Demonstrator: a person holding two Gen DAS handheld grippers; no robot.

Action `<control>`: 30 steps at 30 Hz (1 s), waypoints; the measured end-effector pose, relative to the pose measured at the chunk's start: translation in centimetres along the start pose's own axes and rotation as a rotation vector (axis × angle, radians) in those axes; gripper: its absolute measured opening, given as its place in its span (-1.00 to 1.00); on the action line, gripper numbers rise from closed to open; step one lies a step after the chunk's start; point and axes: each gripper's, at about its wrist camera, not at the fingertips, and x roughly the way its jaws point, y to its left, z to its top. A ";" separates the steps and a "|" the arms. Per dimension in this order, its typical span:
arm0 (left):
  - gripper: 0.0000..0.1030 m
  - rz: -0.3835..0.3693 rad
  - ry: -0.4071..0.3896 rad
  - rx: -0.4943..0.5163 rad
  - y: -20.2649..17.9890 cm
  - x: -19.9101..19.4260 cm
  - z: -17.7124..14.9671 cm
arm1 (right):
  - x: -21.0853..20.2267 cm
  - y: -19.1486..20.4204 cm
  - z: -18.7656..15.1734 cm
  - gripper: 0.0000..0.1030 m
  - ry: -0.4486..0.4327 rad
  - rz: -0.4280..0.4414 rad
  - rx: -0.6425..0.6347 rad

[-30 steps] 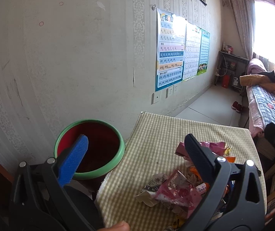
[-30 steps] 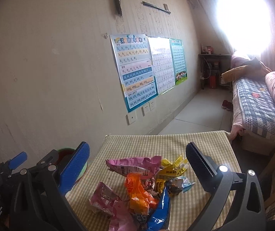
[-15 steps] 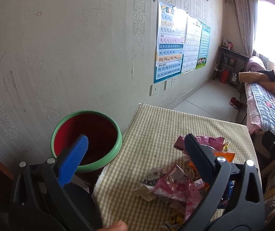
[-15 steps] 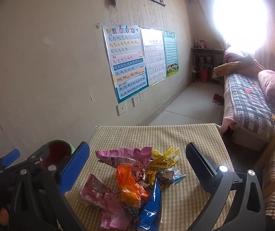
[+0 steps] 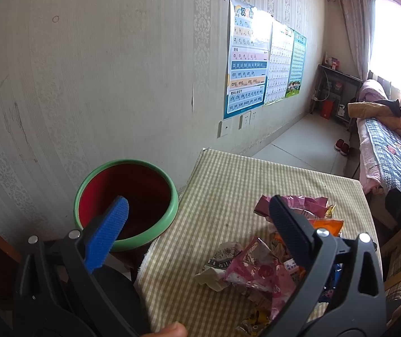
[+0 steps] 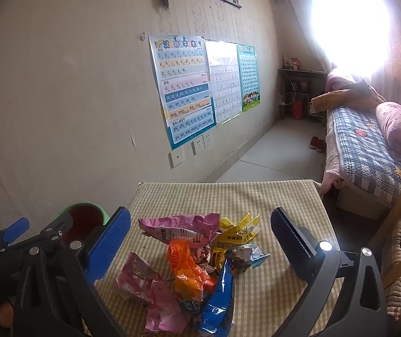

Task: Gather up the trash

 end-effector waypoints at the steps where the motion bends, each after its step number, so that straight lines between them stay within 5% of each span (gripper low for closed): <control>1: 0.90 -0.001 0.001 -0.001 0.0 0.0 0.0 | 0.0 0.0 0.0 0.87 0.001 0.002 0.001; 30: 0.90 0.011 0.008 -0.001 0.3 0.3 -0.4 | 0.7 0.1 -0.5 0.87 0.034 0.020 -0.001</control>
